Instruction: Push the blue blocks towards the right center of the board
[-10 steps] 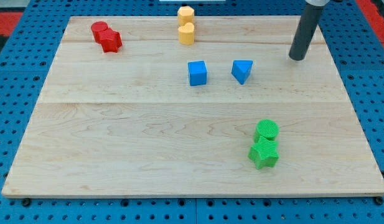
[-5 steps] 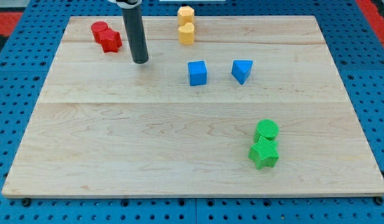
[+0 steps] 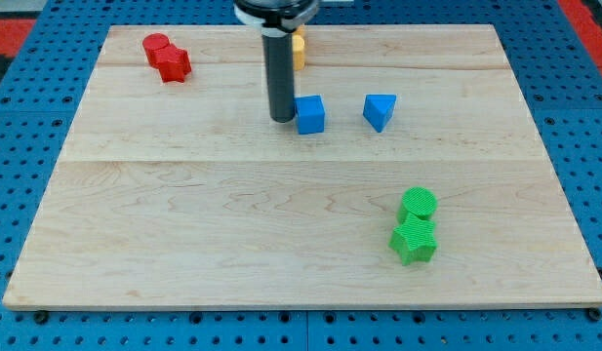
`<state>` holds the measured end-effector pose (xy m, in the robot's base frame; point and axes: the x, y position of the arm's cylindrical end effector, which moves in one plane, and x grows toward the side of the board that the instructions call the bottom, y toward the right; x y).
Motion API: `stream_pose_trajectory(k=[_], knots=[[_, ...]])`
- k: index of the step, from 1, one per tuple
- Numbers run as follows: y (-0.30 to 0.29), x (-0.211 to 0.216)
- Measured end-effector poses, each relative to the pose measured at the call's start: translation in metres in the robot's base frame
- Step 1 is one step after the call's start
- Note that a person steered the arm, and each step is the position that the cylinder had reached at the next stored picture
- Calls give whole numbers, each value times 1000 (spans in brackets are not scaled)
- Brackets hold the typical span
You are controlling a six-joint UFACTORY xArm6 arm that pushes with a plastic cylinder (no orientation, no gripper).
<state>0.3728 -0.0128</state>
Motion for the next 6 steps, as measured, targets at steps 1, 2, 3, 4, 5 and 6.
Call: stream_pose_trajectory(k=[1, 2, 3, 4, 5, 6], knots=[[39, 0], [71, 0], [97, 0], [124, 0], [146, 0], [165, 0]])
